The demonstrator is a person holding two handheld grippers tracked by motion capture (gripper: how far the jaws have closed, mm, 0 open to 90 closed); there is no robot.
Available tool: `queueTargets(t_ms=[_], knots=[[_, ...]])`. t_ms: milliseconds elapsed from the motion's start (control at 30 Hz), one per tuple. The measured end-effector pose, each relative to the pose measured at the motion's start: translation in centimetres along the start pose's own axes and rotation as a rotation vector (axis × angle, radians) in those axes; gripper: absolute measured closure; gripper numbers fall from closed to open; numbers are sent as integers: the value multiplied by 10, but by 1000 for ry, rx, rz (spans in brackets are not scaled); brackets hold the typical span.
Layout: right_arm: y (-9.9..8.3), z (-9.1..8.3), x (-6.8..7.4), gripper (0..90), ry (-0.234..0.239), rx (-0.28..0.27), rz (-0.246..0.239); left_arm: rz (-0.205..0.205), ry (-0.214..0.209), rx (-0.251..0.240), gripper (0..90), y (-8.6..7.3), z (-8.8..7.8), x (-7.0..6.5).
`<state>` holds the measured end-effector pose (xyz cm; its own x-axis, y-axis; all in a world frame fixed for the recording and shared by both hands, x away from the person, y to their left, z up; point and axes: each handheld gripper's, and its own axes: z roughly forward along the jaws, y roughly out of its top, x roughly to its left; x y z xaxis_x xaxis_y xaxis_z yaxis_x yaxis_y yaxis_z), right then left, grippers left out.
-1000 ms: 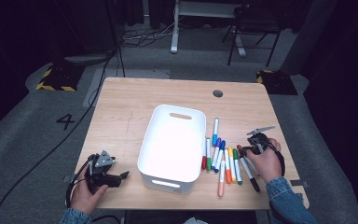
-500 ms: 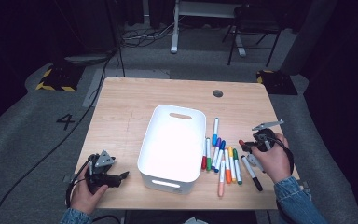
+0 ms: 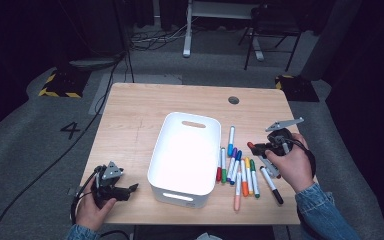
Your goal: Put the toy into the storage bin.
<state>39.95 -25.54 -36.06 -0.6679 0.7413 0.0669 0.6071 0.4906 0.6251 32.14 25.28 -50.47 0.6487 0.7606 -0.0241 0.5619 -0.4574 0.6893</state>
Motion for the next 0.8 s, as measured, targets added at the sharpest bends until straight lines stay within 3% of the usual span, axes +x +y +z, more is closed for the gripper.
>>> queueTargets(t_ms=[200,500,800], knots=[[20,-12,20,752,51,-32,-49,-1,0,0,188,0,0,0],[42,-13,45,752,111,-60,-105,-1,0,2,188,0,0,0],[62,-9,67,752,180,-39,-138,-5,-3,2,180,1,1,-1]])
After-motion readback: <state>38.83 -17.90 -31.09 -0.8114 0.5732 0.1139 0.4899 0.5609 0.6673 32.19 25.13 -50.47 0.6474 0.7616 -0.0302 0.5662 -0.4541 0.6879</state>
